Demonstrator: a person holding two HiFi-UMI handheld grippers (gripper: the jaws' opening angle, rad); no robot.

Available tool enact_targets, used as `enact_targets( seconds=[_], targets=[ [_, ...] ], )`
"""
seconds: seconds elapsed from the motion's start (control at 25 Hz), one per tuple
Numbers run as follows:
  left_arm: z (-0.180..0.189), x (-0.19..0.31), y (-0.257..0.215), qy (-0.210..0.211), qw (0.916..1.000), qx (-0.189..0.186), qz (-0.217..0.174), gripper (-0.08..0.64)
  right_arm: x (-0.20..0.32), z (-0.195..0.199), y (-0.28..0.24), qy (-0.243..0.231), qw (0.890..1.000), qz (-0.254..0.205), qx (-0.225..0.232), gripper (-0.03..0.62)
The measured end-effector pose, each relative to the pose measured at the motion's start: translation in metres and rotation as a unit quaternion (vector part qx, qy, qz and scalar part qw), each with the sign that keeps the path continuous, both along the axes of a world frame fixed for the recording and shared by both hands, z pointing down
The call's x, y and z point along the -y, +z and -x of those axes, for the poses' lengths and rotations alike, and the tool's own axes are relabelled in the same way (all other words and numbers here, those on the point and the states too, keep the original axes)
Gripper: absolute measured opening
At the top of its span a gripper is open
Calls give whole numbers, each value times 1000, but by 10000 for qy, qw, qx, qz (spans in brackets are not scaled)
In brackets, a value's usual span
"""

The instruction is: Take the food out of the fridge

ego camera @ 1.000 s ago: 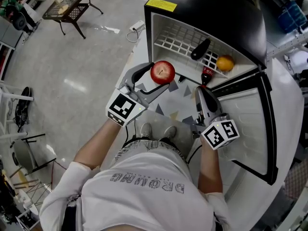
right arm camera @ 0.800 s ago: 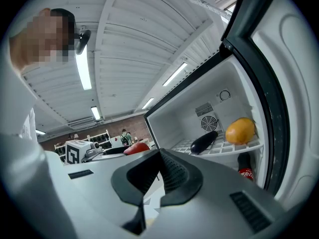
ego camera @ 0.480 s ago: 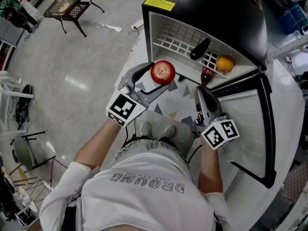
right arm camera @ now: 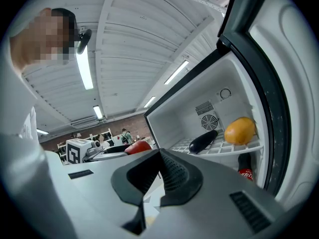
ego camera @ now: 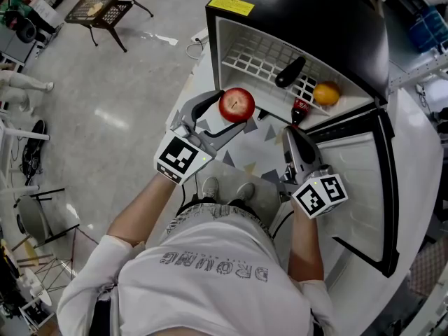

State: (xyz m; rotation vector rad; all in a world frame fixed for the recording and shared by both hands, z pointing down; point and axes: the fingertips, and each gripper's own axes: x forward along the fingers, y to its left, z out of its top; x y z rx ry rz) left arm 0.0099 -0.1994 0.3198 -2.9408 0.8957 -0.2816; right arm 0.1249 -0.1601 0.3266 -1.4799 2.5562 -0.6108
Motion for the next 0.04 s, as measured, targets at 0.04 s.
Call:
enact_targets(
  seconds=[0.04],
  targets=[
    [0,0,0,-2,10000,-5,5,324,0,0,0,-9,10000,-4,-3,-11]
  ],
)
